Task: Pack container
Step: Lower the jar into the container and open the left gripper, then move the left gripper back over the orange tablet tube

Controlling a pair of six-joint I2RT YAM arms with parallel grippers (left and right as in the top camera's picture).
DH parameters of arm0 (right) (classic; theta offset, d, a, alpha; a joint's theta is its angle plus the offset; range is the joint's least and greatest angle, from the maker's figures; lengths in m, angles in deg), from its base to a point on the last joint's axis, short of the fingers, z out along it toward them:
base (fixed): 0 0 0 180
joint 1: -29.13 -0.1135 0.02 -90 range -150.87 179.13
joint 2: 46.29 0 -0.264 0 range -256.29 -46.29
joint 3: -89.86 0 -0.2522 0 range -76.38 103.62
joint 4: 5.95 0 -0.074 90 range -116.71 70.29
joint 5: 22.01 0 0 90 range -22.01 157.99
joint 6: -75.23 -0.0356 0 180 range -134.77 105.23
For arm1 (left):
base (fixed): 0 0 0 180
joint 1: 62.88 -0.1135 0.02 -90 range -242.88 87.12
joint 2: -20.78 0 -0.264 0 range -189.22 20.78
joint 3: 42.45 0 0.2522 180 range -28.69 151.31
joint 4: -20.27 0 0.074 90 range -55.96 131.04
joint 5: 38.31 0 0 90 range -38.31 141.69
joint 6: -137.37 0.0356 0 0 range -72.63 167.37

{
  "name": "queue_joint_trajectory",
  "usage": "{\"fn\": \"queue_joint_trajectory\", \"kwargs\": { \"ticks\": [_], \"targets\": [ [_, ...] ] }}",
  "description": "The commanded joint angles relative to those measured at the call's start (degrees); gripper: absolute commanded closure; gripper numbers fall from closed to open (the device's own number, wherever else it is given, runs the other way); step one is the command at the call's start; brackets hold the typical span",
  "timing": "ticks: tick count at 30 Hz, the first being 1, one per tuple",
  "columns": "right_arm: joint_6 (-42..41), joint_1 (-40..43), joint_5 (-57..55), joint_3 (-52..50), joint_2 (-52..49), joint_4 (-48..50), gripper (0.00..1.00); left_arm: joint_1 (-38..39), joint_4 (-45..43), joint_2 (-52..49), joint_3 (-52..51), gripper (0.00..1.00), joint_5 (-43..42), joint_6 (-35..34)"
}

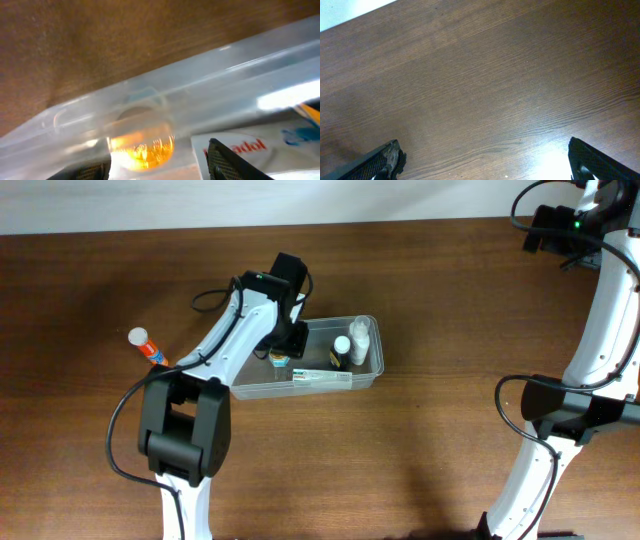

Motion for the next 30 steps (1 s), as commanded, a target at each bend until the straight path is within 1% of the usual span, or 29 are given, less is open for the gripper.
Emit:
{"fn": "queue_joint_trajectory", "kwargs": {
  "ticks": [1, 5, 7, 11, 14, 23, 30],
  "targets": [
    [-0.26, 0.11, -0.50, 0.90, 1.38, -0.35, 0.02, 0.13, 3.56, -0.17, 6.69, 0.38, -2.05, 1.66],
    [-0.26, 0.11, -0.50, 0.90, 1.38, -0.35, 0.02, 0.13, 9.64, 0.04, 13.73, 0.38, -2.12, 2.21],
    [-0.24, 0.11, -0.50, 0.90, 1.38, -0.35, 0.02, 0.13, 13.18, 0.20, 17.16, 0.38, -0.81, 3.08],
    [-0.26, 0.11, -0.50, 0.90, 1.38, -0.35, 0.02, -2.03, 17.86, 1.09, 21.00, 0.32, 0.59, 3.04],
    [-0.24, 0.11, -0.50, 0.90, 1.38, -0.35, 0.01, -5.57, 18.47, 2.21, 21.09, 0.28, 0.42, 2.60],
    [-0.26, 0.11, -0.50, 0.90, 1.38, -0.35, 0.02, -20.09, 18.97, 2.95, 21.09, 0.17, -1.99, 2.38],
    [-0.24, 0.11, -0.50, 0.90, 1.38, -0.35, 0.02, -26.01, 18.29, 2.95, 21.09, 0.14, -1.86, 2.45]
  ]
}}
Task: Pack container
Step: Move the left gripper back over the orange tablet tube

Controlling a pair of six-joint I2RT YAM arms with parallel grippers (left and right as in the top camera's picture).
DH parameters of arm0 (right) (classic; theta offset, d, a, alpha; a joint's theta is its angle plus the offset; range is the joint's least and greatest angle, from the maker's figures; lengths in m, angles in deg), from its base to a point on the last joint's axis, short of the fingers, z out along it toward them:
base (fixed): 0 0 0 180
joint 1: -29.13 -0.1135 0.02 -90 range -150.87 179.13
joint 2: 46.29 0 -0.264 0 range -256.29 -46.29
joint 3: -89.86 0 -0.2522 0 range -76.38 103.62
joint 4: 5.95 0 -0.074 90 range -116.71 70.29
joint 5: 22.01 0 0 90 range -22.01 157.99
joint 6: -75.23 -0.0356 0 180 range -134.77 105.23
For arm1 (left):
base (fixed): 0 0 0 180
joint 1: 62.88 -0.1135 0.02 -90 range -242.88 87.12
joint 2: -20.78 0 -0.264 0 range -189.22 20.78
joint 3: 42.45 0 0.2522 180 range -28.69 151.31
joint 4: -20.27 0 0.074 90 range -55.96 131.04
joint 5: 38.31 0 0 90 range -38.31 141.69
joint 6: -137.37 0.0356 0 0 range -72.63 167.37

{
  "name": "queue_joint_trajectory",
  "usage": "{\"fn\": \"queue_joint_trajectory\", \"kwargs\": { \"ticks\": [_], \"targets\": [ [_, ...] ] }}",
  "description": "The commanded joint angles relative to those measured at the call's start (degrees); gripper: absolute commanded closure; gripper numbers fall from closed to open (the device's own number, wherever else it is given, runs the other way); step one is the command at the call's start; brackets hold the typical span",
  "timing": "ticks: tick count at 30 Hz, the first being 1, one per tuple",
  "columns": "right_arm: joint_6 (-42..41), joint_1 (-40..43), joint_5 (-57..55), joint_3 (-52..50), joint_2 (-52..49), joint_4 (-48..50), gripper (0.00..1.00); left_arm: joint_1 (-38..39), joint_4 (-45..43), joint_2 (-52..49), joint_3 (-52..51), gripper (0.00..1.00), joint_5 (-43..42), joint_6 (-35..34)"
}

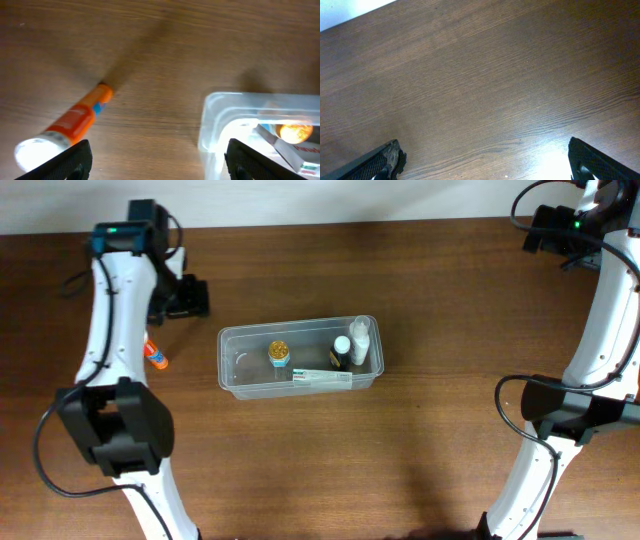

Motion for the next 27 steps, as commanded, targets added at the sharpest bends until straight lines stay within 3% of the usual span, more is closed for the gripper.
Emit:
{"fn": "queue_joint_trajectory", "kwargs": {
  "ticks": [1, 14, 23, 27],
  "targets": [
    [-0.24, 0.11, -0.50, 0.90, 1.38, -0.35, 0.02, -1.66, -0.52, 2.80, 0.94, 0.14, -0.81, 0.33],
    [-0.22, 0.11, -0.50, 0.90, 1.38, -0.35, 0.02, -8.41, -0.96, 2.64, 0.85, 0.01, -0.57, 2.73],
    [-0.22, 0.11, -0.50, 0.90, 1.38, -0.35, 0.02, -9.09, -0.72, 0.31, 0.02, 0.02, -0.59, 3.37],
    [-0.22, 0.11, -0.50, 0.90, 1.38, -0.35, 0.01, -9.09, -0.74, -0.81, -1.01, 0.07, -0.61, 3.34]
  ]
}}
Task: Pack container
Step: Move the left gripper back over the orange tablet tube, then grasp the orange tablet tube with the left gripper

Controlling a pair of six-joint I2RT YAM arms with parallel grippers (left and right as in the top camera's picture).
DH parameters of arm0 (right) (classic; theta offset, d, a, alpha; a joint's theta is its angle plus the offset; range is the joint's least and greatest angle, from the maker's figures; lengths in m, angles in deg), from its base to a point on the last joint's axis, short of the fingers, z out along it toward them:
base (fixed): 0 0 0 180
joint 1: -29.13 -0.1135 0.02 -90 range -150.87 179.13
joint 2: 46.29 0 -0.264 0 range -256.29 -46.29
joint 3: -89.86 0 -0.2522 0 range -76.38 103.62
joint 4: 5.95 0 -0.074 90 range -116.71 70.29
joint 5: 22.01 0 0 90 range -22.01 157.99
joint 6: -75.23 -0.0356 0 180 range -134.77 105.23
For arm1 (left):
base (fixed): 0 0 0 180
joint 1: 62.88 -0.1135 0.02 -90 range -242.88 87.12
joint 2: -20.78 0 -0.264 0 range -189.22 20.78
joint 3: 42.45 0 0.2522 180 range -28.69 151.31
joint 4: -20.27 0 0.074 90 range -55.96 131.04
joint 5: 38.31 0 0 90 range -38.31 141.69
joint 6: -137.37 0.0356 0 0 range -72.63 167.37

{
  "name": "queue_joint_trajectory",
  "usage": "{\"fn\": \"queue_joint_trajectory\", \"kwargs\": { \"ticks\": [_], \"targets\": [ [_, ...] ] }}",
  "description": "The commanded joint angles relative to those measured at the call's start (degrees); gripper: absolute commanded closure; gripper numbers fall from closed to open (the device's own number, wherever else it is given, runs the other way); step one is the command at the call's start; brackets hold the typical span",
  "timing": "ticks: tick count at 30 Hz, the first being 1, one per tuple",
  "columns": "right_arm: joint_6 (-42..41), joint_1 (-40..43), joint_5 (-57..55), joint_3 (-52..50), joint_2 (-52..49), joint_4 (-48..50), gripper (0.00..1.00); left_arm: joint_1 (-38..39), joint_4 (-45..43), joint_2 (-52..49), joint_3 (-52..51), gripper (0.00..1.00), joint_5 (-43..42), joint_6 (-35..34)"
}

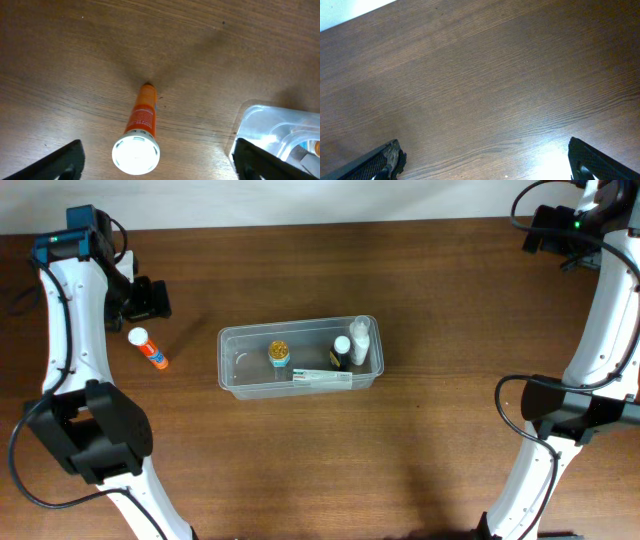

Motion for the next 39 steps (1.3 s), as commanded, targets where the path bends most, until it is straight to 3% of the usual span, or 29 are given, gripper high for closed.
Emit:
{"fn": "queue_joint_trajectory", "kwargs": {
  "ticks": [1, 5, 10, 14, 16, 20, 29, 39],
  "targets": [
    [-0.24, 0.11, -0.50, 0.90, 1.38, -0.35, 0.02, -0.22, 0.04, -1.29, -1.16, 0.08, -0.44, 1.11],
    [-0.26, 0.11, -0.50, 0.90, 1.38, -0.35, 0.02, -0.22, 0.50, -3.17, -1.49, 0.15, -0.46, 1.11],
    [-0.26, 0.11, -0.50, 0.90, 1.38, -0.35, 0.02, -0.22, -0.39, -3.54, -3.39, 0.16, -0.44, 1.11],
    [-0.26, 0.11, -0.50, 0.90, 1.38, -0.35, 0.02, -0.22, -0.63, -3.72, -3.98, 0.25, -0.44, 1.11],
    [-0.24, 0.11, -0.50, 0.90, 1.38, -0.35, 0.02, -0.22, -0.63, -3.72, -3.98, 0.32, -0.44, 1.11],
    [-0.26, 0.11, -0.50, 0.90, 1.38, -0.35, 0.02, -0.22, -0.66, -3.72, -3.98, 0.57, -0.44, 1.11],
    [-0.26, 0.11, -0.50, 0.90, 1.38, -0.35, 0.02, -0.22, -0.61, -3.72, -3.98, 0.72, -0.46, 1.09],
    [-0.26, 0.11, -0.50, 0.90, 1.38, -0.35, 0.02, -0.15, -0.31, -3.61, -3.28, 0.74, -0.46, 1.11]
  ]
}}
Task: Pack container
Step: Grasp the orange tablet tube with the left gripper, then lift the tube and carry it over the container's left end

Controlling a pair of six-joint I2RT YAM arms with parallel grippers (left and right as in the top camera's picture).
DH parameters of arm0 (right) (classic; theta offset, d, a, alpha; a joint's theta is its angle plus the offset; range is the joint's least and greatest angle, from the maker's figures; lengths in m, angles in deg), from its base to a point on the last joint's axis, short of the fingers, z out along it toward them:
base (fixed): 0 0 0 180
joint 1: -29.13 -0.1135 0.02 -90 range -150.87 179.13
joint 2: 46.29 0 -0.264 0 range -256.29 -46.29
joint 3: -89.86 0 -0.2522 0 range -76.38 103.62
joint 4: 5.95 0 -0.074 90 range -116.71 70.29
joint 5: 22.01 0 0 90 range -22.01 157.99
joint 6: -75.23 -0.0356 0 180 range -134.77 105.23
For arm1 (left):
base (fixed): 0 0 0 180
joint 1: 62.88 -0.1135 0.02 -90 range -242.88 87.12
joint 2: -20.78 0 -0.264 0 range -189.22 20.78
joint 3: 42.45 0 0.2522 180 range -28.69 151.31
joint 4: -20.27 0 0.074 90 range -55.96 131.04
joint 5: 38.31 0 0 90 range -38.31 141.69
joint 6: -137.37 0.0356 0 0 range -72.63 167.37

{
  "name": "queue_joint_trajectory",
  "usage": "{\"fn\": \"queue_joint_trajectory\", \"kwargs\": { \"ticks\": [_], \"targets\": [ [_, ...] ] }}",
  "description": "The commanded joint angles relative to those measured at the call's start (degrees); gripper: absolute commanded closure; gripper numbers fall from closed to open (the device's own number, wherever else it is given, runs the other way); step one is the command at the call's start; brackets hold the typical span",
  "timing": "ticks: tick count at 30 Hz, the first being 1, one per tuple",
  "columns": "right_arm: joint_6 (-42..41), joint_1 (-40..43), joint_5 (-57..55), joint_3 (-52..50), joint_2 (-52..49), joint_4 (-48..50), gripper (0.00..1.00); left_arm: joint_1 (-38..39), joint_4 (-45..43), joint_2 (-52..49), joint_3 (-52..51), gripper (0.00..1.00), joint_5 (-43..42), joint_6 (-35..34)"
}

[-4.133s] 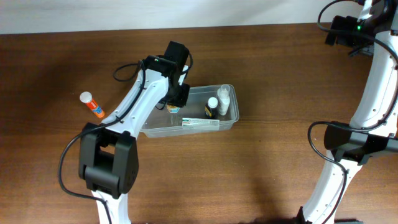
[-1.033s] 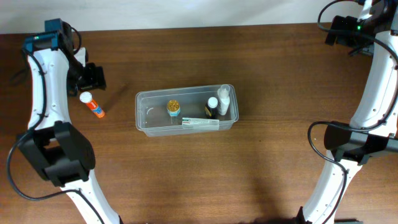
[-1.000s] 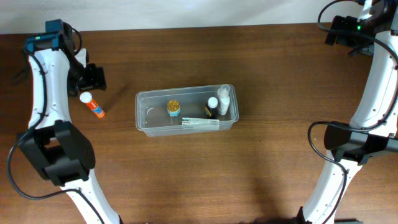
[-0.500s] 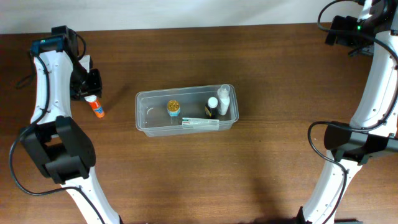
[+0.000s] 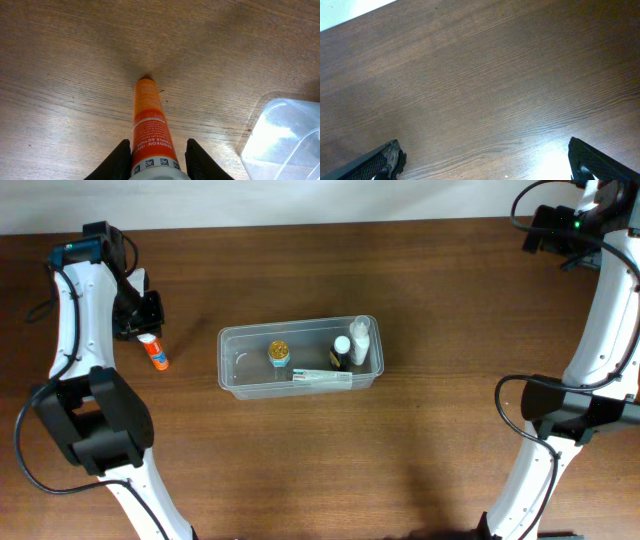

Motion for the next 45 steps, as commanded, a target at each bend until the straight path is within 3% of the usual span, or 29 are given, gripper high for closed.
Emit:
{"fn": "queue_joint_trajectory", "kwargs": {
  "ticks": [1, 13, 20, 30, 45],
  "targets": [
    [-0.22, 0.11, -0.50, 0.90, 1.38, -0.33, 0.02, -0.15, 0.37, -0.28, 0.83, 0.74, -0.44, 0.31],
    [-0.22, 0.11, -0.50, 0.90, 1.38, -0.31, 0.02, -0.13, 7.08, -0.28, 11.02, 0.74, -0.76, 0.31],
    [-0.24, 0.11, -0.50, 0.90, 1.38, -0.33, 0.02, 1.44, 11.78, -0.28, 18.18, 0.74, -5.77, 1.27],
    [-0.24, 0.11, -0.50, 0.90, 1.38, -0.33, 0.02, 10.82, 16.59, 0.46, 29.29, 0.74, -7.04, 5.31],
    [-0.24, 0.11, -0.50, 0.90, 1.38, -0.31, 0.02, 21.03, 16.59, 3.04, 29.83, 0.73, -6.78, 5.33]
  ]
}}
